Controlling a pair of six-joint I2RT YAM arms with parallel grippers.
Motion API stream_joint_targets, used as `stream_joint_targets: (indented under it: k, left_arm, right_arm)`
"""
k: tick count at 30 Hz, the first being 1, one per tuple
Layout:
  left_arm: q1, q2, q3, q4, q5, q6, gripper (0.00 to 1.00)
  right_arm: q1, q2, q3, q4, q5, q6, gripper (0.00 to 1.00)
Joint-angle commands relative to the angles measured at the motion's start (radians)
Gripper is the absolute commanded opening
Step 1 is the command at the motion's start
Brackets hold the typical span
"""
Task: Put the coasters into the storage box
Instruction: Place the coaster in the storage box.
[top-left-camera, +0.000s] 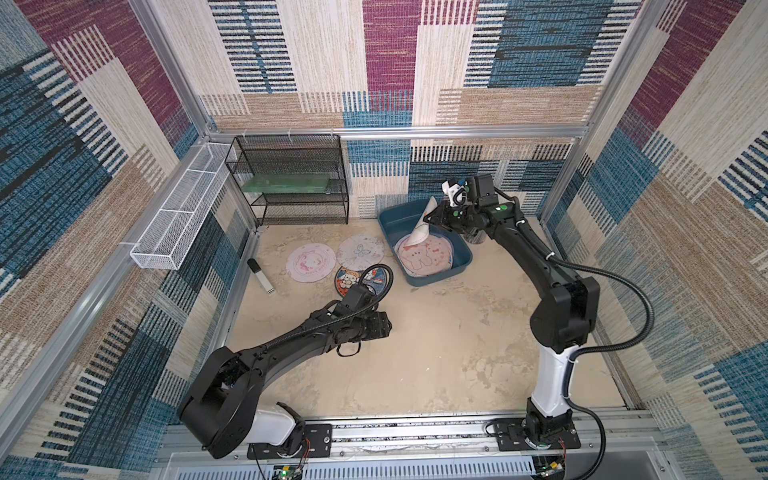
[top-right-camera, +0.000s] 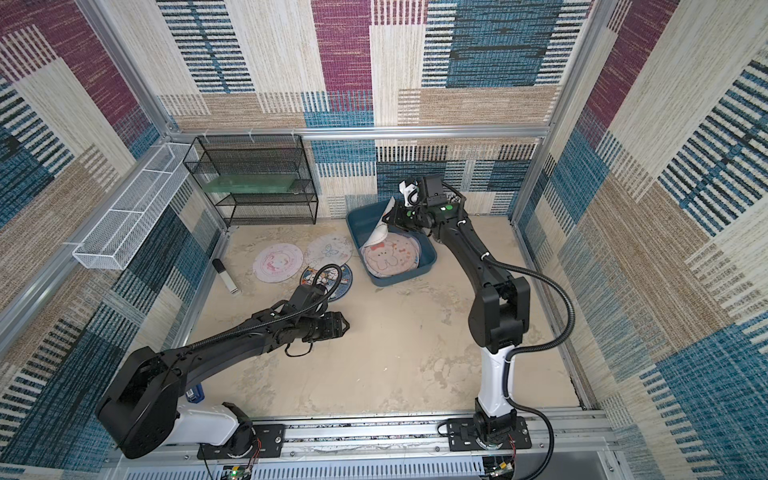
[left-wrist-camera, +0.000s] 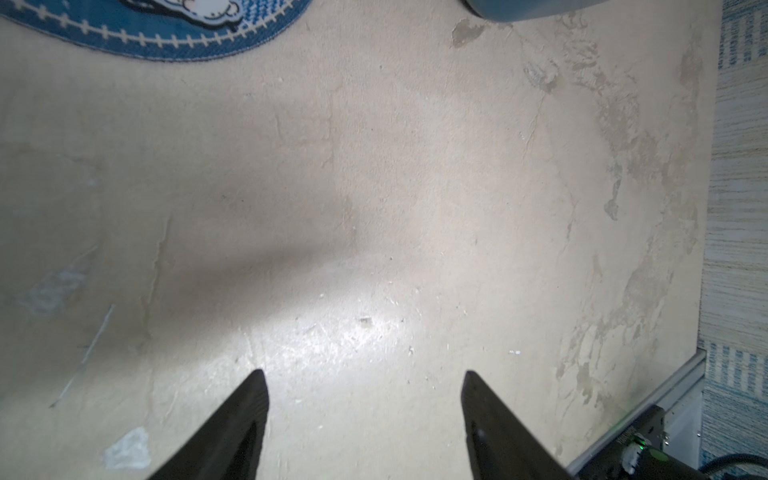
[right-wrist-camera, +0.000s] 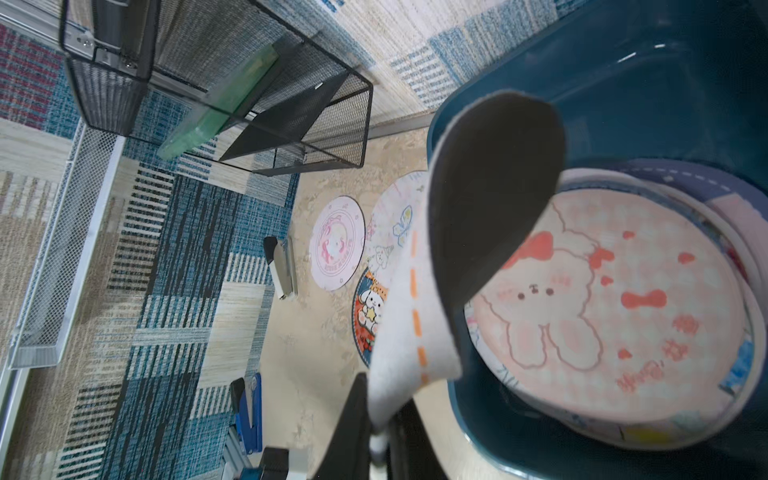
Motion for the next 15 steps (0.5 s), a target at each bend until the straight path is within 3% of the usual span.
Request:
stream_joint_targets:
  k: [1,15]
  left_arm:
    - [0.001,-0.024,-0.011,-0.021,-0.019,0.007,0.72]
    - [0.005,-0.056,-0.041,-0.019,-0.033,-0.01,0.73]
  right_arm:
    - [-0.01,0.084,0.065,0.056,-0.009,0.046,0.13]
    - [-0.092,0.153,-0.215,0.118,0.004,0.083,0.14]
